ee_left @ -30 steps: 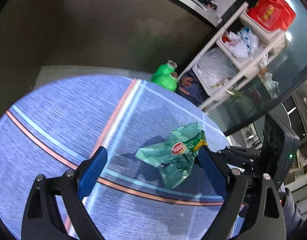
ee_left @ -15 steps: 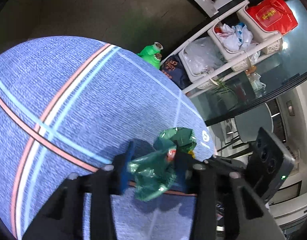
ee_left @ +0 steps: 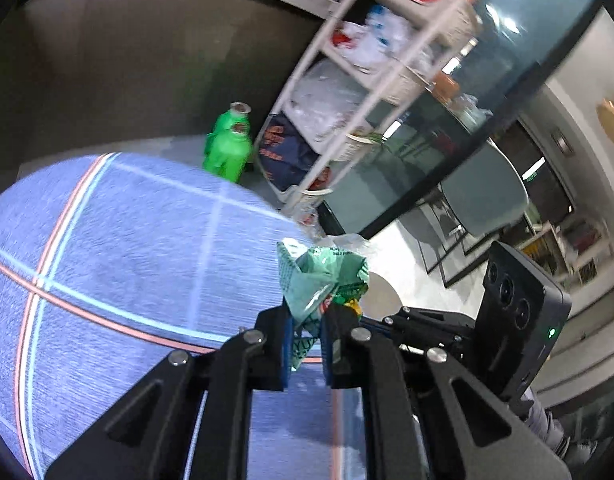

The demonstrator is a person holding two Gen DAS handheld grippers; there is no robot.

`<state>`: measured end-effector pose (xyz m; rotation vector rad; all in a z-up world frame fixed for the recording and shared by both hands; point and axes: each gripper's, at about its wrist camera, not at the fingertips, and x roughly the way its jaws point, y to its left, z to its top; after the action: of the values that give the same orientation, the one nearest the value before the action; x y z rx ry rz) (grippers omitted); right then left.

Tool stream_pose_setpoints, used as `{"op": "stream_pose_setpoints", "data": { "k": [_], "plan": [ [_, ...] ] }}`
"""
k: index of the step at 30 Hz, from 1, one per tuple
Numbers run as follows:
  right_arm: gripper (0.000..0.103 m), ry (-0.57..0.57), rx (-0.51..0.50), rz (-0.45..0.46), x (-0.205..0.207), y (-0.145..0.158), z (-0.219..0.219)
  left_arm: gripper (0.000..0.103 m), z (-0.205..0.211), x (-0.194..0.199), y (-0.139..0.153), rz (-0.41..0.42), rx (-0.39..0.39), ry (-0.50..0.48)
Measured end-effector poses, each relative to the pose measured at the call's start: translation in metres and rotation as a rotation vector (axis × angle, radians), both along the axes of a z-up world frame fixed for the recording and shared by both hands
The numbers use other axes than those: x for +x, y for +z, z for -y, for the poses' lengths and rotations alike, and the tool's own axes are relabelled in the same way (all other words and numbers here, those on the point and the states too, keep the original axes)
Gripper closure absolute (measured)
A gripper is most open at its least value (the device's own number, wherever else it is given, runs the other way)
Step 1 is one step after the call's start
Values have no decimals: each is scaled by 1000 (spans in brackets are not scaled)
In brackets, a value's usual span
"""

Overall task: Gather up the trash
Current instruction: 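Carry the green snack bag over the white bin, then open both tools to drop the green snack bag into the bin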

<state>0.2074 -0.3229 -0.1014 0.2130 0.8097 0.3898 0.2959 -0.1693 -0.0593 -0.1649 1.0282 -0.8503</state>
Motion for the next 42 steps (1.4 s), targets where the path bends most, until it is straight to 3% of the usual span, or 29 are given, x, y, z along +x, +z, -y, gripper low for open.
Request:
{"op": "stream_pose_setpoints", "data": {
  "k": [10, 23, 32, 36, 39, 41, 42],
  "plan": [
    [97, -145, -33, 30, -76, 11, 76, 91, 91, -48, 10, 23, 38, -162],
    [97, -292, -2, -45, -106, -39, 170, 88, 195, -67, -33, -2, 142, -304],
    [97, -341, 21, -137, -102, -92, 201, 78, 244, -59, -84, -43, 239, -340],
    [97, -366, 31, -169, -97, -109, 214, 62, 260, -57, -99, -7, 292, -332],
    [87, -367, 35, -205, -93, -124, 219, 46, 264, -52, -104, 6, 316, -300],
    [41, -367, 2, -212, -91, -133, 220, 29, 264, -48, -103, 34, 327, -262],
    [32, -370, -22, -195, -93, -136, 220, 21, 262, -47, -101, 54, 324, -245]
  ]
}}
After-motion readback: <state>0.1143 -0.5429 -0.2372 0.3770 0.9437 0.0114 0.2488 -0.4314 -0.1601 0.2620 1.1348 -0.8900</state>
